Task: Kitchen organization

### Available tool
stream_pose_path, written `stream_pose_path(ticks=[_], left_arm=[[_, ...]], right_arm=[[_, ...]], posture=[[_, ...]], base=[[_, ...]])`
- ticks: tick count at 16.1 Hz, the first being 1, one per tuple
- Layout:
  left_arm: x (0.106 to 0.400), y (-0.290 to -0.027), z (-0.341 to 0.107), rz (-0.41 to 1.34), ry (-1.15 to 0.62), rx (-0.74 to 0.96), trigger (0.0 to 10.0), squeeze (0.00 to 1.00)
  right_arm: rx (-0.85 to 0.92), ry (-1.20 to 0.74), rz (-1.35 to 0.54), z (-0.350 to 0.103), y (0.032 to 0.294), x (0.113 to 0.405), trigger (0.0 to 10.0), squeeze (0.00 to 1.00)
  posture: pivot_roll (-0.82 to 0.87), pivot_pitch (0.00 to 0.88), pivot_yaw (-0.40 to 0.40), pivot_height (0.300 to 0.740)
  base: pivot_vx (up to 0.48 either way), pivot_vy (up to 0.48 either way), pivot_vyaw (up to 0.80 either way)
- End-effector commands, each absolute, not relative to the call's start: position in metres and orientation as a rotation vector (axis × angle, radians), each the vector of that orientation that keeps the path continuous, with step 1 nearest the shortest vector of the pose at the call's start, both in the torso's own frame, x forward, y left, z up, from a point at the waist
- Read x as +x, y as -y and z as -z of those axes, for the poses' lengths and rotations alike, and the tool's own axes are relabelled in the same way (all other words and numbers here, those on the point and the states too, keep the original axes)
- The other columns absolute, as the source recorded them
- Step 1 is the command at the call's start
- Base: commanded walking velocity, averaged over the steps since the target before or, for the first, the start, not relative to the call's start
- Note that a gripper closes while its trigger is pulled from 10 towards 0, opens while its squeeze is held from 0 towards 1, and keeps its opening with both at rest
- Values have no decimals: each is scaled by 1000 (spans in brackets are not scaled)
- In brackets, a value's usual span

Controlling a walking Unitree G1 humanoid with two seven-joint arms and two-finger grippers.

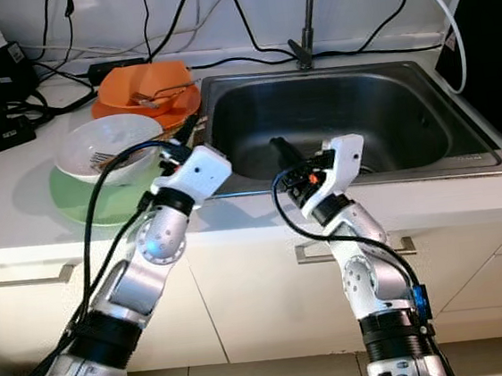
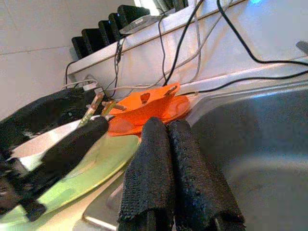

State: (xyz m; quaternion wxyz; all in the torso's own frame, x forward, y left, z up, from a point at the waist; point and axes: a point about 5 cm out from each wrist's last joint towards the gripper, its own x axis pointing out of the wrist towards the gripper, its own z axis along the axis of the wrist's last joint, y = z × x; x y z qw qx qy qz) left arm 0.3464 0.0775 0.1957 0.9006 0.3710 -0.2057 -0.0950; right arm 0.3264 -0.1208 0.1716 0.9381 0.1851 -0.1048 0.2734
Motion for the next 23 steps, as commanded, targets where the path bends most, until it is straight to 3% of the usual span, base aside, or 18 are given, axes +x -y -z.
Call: stream_pose_path(ticks=[1, 8, 9, 10, 11, 13, 14, 15, 23], left_arm=[[351, -75, -199, 177, 427, 806, 10000, 0], [362, -74, -203, 122, 434, 925, 9843, 0], [363, -73, -204, 117, 438, 934, 8431, 0], [363, -73, -204, 112, 439, 938, 1765, 0], [363, -74, -204, 107, 438, 948, 0, 0], [364, -75, -205, 100, 435, 951, 118, 0], [364, -75, -205, 97, 435, 952, 902, 0], [365, -76, -205, 94, 435, 955, 0, 0], [365, -79, -204, 77, 428, 967, 0, 0]], right_arm=[[378, 230, -591, -177, 118, 324, 10000, 0], [368, 234, -606, -178, 115, 319, 10000, 0], [367, 235, -609, -178, 115, 319, 10000, 0], [368, 236, -610, -178, 114, 319, 10000, 0], [367, 235, -609, -178, 114, 319, 10000, 0], [363, 234, -607, -178, 114, 319, 10000, 0], [364, 234, -606, -179, 114, 319, 10000, 0], [363, 233, -603, -178, 114, 319, 10000, 0], [364, 225, -595, -176, 113, 319, 10000, 0]], posture=[[-8, 20, 25, 740], [-29, 4, 32, 740], [-29, 2, 32, 740], [-29, 1, 34, 740], [-24, 5, 30, 740], [-23, 10, 29, 740], [-23, 12, 28, 740], [-21, 17, 27, 740], [-13, 29, 23, 740]], base=[[0, 0, 0], [0, 0, 0], [0, 0, 0], [0, 0, 0], [0, 0, 0], [0, 0, 0], [0, 0, 0], [0, 0, 0], [0, 0, 0]])
